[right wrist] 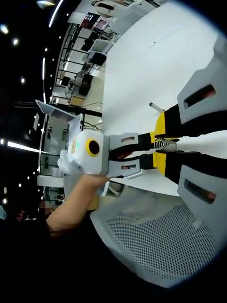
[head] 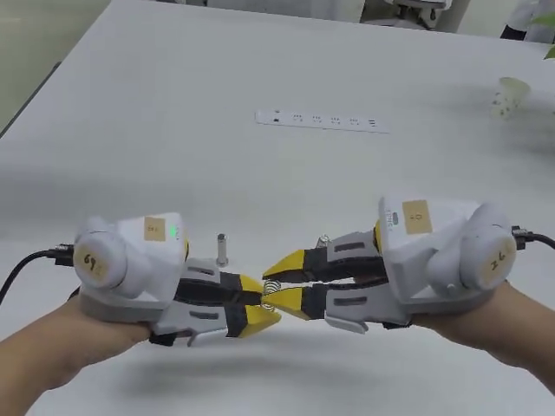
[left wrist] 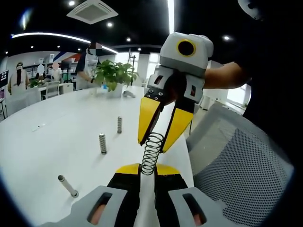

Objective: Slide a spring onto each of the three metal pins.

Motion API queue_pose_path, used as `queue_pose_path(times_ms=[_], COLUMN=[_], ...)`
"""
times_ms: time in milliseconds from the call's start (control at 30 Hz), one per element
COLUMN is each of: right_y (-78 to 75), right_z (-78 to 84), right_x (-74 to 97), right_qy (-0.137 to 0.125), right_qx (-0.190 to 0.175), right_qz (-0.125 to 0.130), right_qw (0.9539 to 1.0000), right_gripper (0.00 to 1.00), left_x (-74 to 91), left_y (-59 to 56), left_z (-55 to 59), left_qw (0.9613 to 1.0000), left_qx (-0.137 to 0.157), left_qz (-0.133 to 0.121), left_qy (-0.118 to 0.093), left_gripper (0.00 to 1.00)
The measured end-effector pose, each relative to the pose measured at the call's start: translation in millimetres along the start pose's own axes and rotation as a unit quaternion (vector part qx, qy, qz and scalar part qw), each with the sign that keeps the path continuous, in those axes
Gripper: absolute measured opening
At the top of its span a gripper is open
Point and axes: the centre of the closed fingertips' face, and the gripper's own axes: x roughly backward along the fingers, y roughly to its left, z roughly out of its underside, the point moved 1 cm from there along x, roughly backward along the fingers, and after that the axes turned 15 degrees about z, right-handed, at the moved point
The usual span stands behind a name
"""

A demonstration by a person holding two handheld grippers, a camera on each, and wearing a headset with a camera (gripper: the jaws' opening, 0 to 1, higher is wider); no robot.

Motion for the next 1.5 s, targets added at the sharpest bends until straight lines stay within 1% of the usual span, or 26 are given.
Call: queue_pose_path(times_ms=[233, 467, 700, 1067, 1200, 1267, 1400, 1500], right_y=[0.5, 1.6, 2.0, 0.7, 1.3, 2.1, 2.6, 3.0], right_z=[-1.4, -2.0, -2.8, -5.6, -3.3, -2.6, -3.3, -4.7], right_x=[-0.4, 0.2, 0.4, 0.9, 0.2, 0.0, -0.9, -1.7], right_qy=[-0.001, -0.006, -0.001, 0.003, 0.009, 0.01, 0.009, 0.008], right_qx=[0.004, -0.004, 0.005, 0.019, 0.025, 0.025, 0.025, 0.026], right_qz=[0.0, 0.001, -0.002, -0.005, -0.006, -0.007, -0.006, -0.006], right_qw=[1.0, 1.0, 1.0, 0.9998, 0.9996, 0.9996, 0.9996, 0.9996], right_gripper=[0.07, 0.07, 0.07, 0.07, 0.07, 0.07, 0.07, 0.07], left_x=[-0.7, -1.4, -1.1, -0.7, 0.5, 2.0, 5.4, 7.7], left_y=[1.5, 1.0, 1.0, 2.2, 3.8, 4.6, 7.1, 7.8], left_z=[-1.6, -1.8, -2.1, -5.4, -6.7, -7.8, -7.3, -7.2], left_qw=[1.0, 1.0, 0.9999, 0.9999, 0.9999, 0.9998, 0.9997, 0.9996], left_qx=[0.001, 0.002, 0.013, 0.009, 0.009, 0.008, 0.007, 0.007], left_qz=[0.0, 0.002, 0.001, -0.001, -0.006, -0.008, -0.018, -0.023], left_qy=[-0.001, 0.0, -0.004, -0.009, -0.013, -0.016, -0.016, -0.017], left_gripper=[0.02, 0.02, 0.02, 0.03, 0.08, 0.09, 0.15, 0.16])
